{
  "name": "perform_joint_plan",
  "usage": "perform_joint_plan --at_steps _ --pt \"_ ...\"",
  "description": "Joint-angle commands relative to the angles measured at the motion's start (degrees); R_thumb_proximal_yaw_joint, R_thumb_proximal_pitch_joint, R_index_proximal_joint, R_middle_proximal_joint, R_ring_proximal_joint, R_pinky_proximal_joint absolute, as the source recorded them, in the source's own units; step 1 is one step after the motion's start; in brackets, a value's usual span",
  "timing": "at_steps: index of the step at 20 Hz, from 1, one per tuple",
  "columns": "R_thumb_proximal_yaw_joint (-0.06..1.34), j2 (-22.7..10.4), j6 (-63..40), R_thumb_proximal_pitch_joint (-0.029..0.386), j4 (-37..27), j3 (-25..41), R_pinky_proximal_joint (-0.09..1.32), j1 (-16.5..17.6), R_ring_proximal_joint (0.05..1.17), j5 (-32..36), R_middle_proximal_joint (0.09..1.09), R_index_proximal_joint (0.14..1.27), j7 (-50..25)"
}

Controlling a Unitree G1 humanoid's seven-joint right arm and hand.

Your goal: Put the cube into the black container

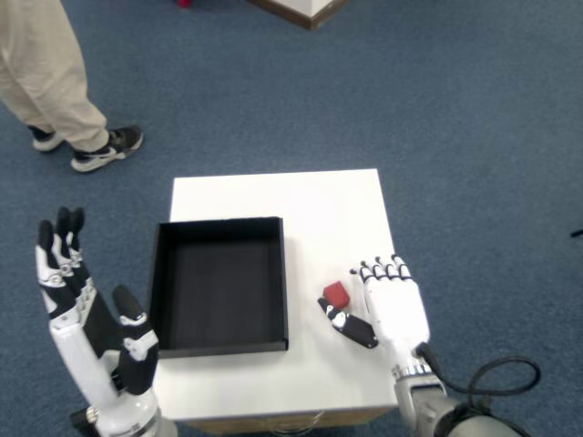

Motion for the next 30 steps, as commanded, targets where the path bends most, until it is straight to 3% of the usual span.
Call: perform_joint_plan --at_steps 1,22,30 --pt "0.18 -0.71 0.97 -0.009 0.63 -0.77 0.16 -1.51 0.26 -0.31 0.33 0.51 -1.09" --pt "0.27 -0.38 3.96 -0.010 -1.00 -0.66 0.18 1.06 0.26 -4.94 0.34 0.58 -0.86" --pt "0.28 -0.31 4.95 -0.008 -2.06 -0.87 0.21 -0.98 0.29 -5.19 0.37 0.60 -2.31"
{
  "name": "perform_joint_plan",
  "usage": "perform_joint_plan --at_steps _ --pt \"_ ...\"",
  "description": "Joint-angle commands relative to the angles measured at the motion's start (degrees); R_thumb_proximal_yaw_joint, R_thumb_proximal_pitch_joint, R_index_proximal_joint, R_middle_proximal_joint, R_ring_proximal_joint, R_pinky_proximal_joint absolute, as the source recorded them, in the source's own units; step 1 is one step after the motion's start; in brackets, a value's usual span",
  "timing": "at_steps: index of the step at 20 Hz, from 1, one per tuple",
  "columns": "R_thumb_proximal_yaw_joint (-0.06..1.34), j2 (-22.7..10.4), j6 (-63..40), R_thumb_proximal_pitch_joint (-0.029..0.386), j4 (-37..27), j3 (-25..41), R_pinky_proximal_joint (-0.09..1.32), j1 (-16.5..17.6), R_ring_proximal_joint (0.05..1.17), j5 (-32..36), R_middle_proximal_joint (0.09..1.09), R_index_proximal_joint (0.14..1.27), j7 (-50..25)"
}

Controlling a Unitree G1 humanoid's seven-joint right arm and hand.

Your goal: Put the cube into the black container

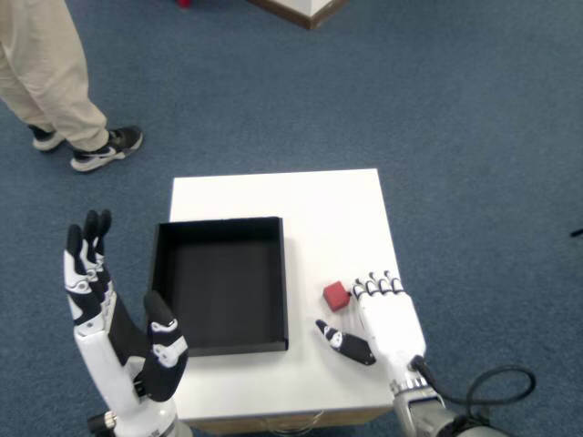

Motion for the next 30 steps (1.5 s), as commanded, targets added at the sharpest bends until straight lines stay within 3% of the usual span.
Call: perform_joint_plan --at_steps 1,11,23,30 --pt "0.27 -0.39 1.63 -0.007 -0.41 -0.89 0.21 -2.94 0.30 -0.29 0.39 0.60 -2.98" --pt "0.26 -0.30 2.40 -0.004 -3.23 -3.05 0.19 -4.56 0.29 -1.17 0.39 0.62 -6.51" --pt "0.27 -0.19 3.29 -0.002 -4.25 -6.29 0.15 -5.37 0.26 -3.53 0.36 0.63 -5.12" --pt "0.27 -0.09 3.27 0.014 -3.05 -8.27 0.15 -4.06 0.26 -5.25 0.37 0.65 -2.66"
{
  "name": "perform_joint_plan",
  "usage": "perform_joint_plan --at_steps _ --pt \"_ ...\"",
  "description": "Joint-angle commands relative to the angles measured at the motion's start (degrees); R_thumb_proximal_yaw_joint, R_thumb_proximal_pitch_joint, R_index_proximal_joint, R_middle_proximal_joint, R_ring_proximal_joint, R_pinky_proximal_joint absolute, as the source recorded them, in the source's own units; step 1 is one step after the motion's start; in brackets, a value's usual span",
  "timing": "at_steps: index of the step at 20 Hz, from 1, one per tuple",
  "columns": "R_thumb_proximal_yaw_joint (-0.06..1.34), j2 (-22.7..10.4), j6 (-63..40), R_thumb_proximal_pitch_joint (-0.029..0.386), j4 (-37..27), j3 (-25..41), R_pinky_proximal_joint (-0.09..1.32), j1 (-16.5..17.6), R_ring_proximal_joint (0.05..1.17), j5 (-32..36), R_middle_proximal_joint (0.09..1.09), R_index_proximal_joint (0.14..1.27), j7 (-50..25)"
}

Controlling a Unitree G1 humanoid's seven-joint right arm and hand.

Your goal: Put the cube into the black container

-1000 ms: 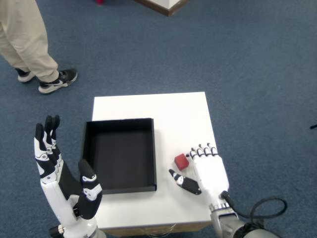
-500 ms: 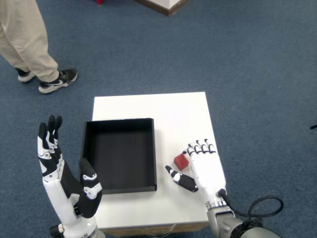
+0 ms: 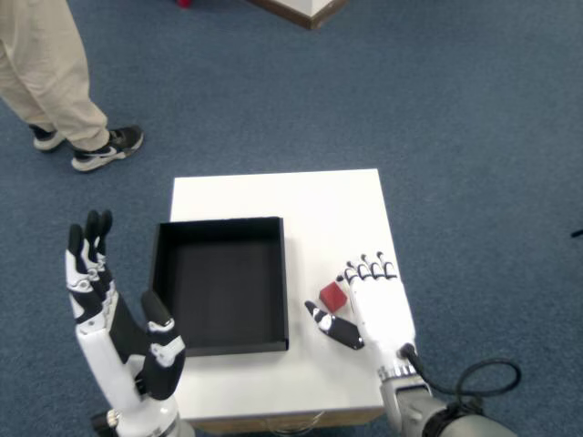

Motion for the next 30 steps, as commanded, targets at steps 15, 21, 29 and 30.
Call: perform_joint_plan --at_steps 15,21,29,30 --pt "0.55 -0.36 -2.79 0.084 3.88 -4.31 0.15 -0.84 0.28 -3.20 0.40 0.76 0.84" --pt "0.77 -0.31 -5.32 0.121 4.80 -5.56 0.15 -0.14 0.29 -3.64 0.42 0.91 1.34" --pt "0.94 -0.11 -7.10 0.145 5.42 -6.96 0.15 0.68 0.31 -4.39 0.46 0.99 1.31" --pt "1.03 -0.10 -7.18 0.151 5.41 -7.07 0.15 0.69 0.31 -4.48 0.46 1.01 1.23"
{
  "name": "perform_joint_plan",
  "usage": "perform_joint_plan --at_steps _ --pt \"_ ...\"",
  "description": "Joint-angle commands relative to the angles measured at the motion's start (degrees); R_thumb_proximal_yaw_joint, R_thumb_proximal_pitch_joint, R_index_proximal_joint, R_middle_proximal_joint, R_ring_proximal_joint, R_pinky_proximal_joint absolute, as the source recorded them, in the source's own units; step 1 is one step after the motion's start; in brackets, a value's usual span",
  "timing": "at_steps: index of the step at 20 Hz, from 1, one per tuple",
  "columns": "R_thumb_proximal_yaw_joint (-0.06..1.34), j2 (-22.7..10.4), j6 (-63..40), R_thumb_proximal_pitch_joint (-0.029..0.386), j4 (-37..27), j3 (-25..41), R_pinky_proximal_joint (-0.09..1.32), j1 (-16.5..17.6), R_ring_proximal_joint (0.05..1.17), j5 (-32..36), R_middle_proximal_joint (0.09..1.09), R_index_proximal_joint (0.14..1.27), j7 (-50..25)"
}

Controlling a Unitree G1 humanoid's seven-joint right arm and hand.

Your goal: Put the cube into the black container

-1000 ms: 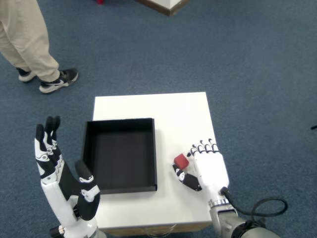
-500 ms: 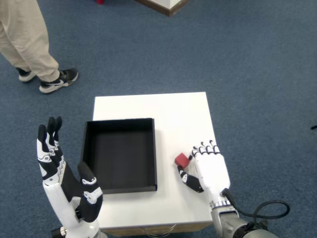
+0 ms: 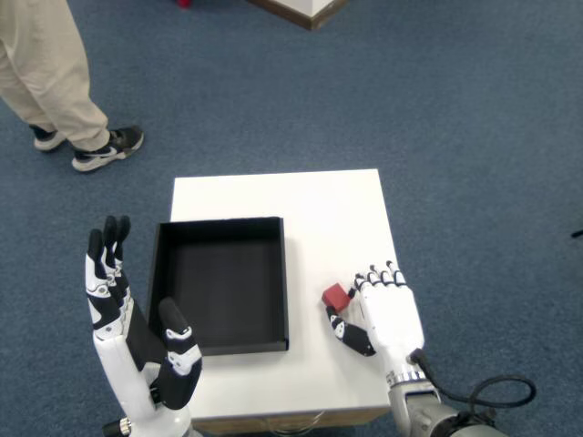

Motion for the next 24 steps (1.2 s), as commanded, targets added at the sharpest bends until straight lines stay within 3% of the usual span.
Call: perform_joint_plan --at_steps 1,4,13,24 --pt "1.14 -0.47 -1.46 0.159 0.53 -1.14 0.15 -1.63 0.31 -1.04 0.47 1.04 -1.33" --pt "1.22 -0.41 -2.06 0.167 0.26 -1.63 0.16 -1.57 0.32 -1.44 0.49 1.08 -2.50" --pt "1.24 -0.27 -2.84 0.168 -0.46 -3.02 0.16 -1.68 0.34 -3.09 0.51 1.09 -5.31" --pt "1.24 -0.44 -6.99 0.175 -0.69 -3.53 0.16 -3.31 0.35 -6.01 0.51 1.08 -18.76"
